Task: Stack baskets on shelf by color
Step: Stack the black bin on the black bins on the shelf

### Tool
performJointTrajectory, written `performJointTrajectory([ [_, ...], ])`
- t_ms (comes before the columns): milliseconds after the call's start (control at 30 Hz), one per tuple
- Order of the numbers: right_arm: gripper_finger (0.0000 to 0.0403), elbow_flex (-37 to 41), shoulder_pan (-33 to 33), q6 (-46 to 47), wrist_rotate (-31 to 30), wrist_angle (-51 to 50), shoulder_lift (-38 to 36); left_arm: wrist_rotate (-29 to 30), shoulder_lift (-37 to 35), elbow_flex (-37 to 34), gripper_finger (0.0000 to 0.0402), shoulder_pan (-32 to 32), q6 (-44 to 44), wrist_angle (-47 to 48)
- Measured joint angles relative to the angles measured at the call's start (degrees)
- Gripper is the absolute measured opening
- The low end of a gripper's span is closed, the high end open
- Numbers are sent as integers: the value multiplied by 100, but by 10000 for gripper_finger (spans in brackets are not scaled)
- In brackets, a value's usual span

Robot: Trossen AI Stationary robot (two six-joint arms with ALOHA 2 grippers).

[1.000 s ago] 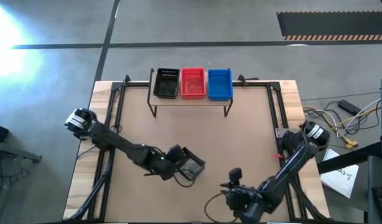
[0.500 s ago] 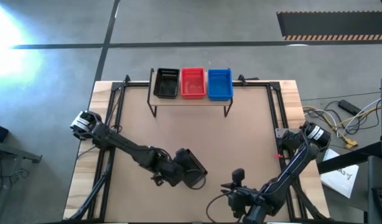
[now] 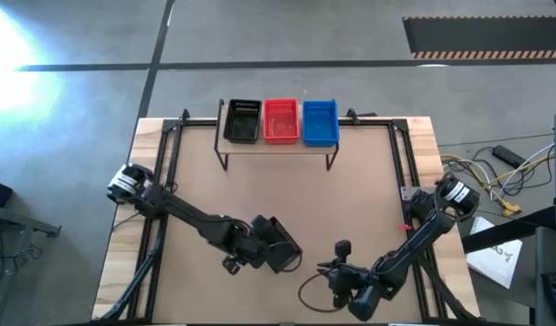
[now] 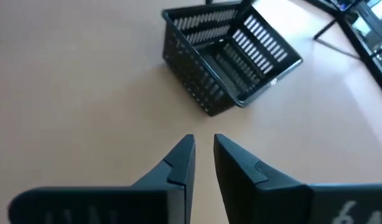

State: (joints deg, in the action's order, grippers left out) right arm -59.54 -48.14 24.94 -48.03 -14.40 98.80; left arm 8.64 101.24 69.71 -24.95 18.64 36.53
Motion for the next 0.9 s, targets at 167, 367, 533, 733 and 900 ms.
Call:
performJointTrajectory([
  [167, 48, 276, 158, 63, -5, 401, 0, 0, 118, 2, 109, 15, -358, -188],
  [367, 47, 225, 192, 52, -2, 447, 0, 14, 117, 201, 9, 51, -1328, -210],
  [533, 47, 181, 194, 44, -4, 441, 0, 378, 32, 303, 5, 155, -2699, -199],
  [733, 48, 190, 205, 5, -4, 435, 0, 620, -274, 240, 15, 437, -4382, -220],
  [900, 48, 192, 205, 30, -4, 444, 0, 183, -318, 258, 74, 497, -3880, -275],
])
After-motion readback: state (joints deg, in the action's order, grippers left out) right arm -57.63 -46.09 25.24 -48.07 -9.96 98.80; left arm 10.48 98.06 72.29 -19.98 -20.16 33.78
